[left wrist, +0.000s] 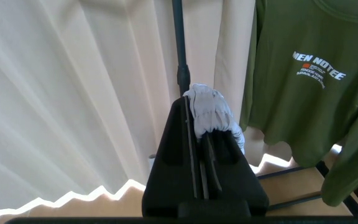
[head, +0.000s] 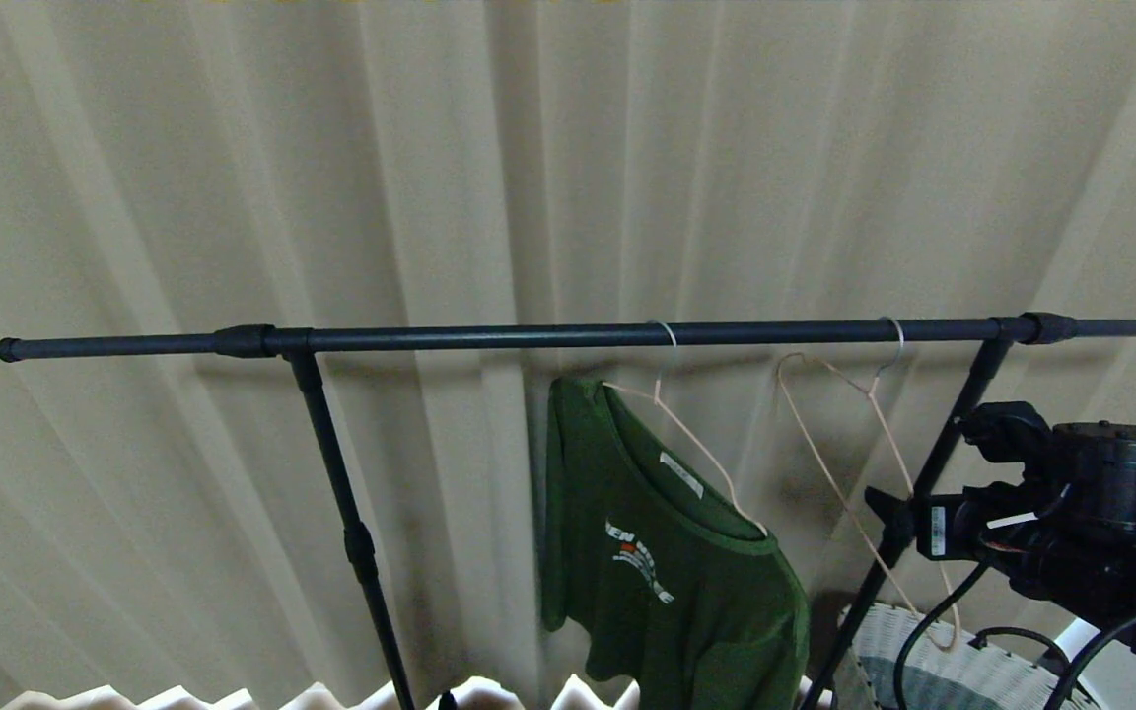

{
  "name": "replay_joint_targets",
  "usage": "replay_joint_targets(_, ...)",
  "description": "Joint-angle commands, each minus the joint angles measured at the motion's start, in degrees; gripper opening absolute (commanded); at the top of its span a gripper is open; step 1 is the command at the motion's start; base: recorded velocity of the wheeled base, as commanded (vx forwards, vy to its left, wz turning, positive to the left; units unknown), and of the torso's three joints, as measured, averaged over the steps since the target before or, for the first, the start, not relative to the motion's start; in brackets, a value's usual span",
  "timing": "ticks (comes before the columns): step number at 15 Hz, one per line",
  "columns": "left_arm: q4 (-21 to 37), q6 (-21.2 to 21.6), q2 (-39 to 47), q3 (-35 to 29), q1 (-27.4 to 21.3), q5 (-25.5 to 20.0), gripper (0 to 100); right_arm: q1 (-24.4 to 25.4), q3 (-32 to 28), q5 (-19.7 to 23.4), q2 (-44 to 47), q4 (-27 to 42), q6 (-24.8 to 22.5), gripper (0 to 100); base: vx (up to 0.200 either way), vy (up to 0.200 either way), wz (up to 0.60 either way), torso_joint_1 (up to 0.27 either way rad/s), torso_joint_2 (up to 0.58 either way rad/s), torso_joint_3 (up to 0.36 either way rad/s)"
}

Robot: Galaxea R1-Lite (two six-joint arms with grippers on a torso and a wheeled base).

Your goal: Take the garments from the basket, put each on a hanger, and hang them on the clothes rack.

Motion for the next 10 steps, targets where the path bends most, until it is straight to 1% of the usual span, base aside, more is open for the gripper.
replay_joint_targets(1,0.0,0.0,0.1,0.0,0.0,0.0,0,0.2,-1.5,0.0,3.0,0.0,0.0,100,0.0,0.0,0.0,0.0,0.0,0.0)
replay_joint_targets(6,0.0,-0.1,0.1,0.0,0.0,0.0,0,0.2,-1.7,0.0,3.2,0.0,0.0,100,0.0,0.0,0.0,0.0,0.0,0.0)
replay_joint_targets(7,0.0,-0.1,0.1,0.0,0.0,0.0,0,0.2,-1.7,0.0,3.2,0.0,0.0,0,0.0,0.0,0.0,0.0,0.0,0.0)
replay_joint_targets(10,0.0,-0.1,0.1,0.0,0.0,0.0,0,0.2,-1.5,-0.1,3.0,0.0,0.0,0,0.0,0.0,0.0,0.0,0.0,0.0)
